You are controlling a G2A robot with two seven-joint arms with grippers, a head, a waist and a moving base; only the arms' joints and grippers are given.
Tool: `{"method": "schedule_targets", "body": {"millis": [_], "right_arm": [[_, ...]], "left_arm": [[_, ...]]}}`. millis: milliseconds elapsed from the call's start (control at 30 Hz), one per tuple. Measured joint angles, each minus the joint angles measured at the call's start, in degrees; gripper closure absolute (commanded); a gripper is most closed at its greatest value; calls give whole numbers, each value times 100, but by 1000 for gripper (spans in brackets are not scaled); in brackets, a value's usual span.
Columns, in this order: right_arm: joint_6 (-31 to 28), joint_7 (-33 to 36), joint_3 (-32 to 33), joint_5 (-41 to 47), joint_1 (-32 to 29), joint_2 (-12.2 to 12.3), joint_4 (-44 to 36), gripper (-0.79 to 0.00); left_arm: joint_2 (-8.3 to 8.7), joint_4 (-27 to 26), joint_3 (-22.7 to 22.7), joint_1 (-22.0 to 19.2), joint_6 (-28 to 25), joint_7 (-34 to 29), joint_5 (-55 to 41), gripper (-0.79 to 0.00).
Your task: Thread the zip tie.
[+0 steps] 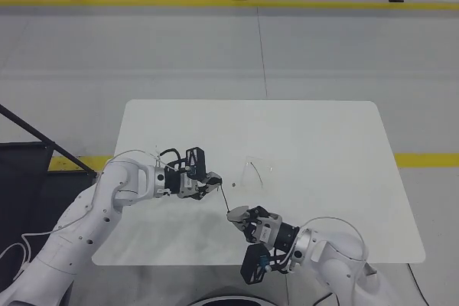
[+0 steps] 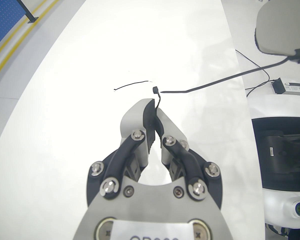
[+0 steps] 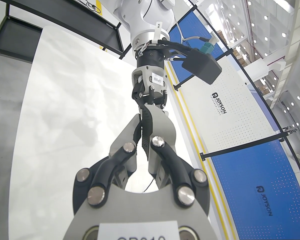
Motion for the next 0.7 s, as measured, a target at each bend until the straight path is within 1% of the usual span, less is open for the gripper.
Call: {"method": "schedule_targets", "body": {"millis": [333,700], "right_arm": [[51,7,-4,74,22,13,34,0],[-56,82,-62,139,116,22,82,0]], "left_arm": [[0,0,0,0,0,0,0,0],[0,0,0,0,0,0,0,0]]}}
